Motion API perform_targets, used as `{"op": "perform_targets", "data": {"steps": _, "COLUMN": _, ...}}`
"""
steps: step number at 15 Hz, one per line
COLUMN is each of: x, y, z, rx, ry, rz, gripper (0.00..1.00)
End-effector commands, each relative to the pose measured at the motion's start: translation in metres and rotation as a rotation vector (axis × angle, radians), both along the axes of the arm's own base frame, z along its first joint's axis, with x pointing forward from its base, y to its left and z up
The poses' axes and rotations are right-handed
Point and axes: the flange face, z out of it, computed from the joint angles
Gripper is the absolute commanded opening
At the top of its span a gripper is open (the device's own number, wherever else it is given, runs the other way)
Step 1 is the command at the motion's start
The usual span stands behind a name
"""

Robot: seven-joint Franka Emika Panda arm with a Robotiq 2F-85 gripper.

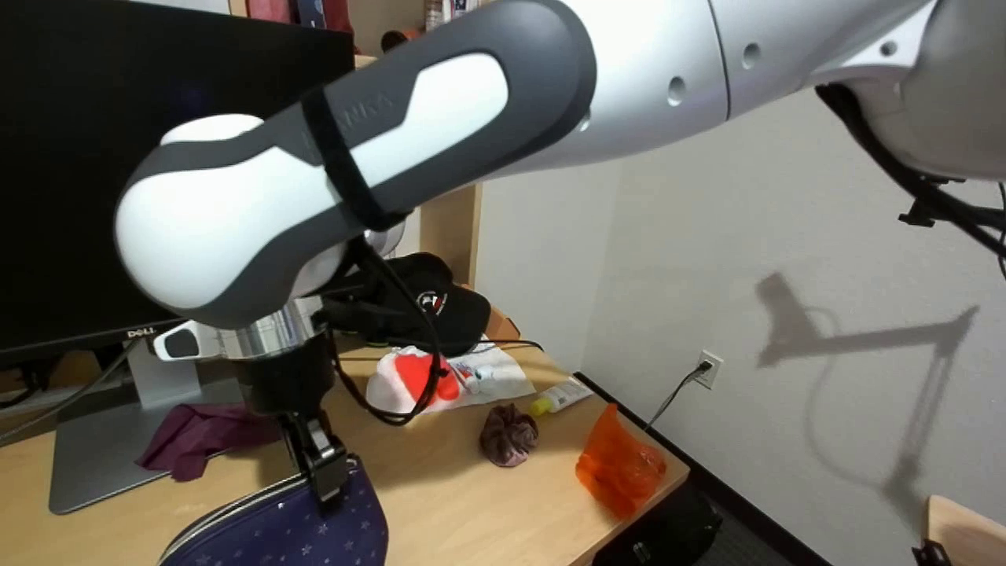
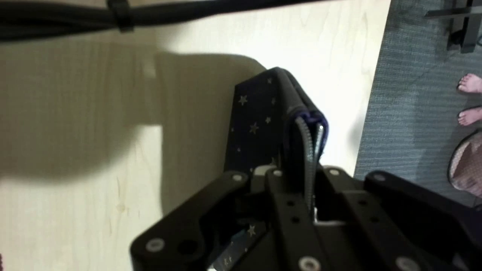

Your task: Move the purse to the left on the desk

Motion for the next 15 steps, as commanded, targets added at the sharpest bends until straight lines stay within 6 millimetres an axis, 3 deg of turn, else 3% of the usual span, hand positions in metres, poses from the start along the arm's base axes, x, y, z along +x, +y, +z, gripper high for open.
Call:
{"op": "perform_targets", "data": {"steps": 1, "x": 0.01, "y": 0.007, "z": -0.005, "rx": -0.07, "ry": -0.001, "rz": -0.142, "gripper": 0.09}}
{"op": "perform_targets", "data": {"steps": 3, "x": 0.009, "y": 0.011, "z": -0.01, "rx": -0.102, "ry": 0.004, "rz": -0.148, "gripper": 0.36}}
{"op": "perform_targets", "data": {"steps": 7, "x": 0.009, "y": 0.016, "z": -0.008, "rx": -0.136, "ry": -0.007, "rz": -0.171, "gripper": 0.61}}
{"op": "perform_targets", "data": {"steps": 9, "x": 0.009, "y": 0.009, "z": 0.0, "rx": -0.149, "ry": -0.021, "rz": -0.191, "gripper": 0.73}}
{"op": "perform_targets", "data": {"steps": 13, "x": 0.011, "y": -0.017, "z": 0.019, "rx": -0.167, "ry": -0.037, "rz": -0.277, "gripper": 0.98}}
{"op": "perform_targets", "data": {"steps": 15, "x": 0.011, "y": -0.04, "z": 0.036, "rx": -0.195, "ry": -0.036, "rz": -0.338, "gripper": 1.0}}
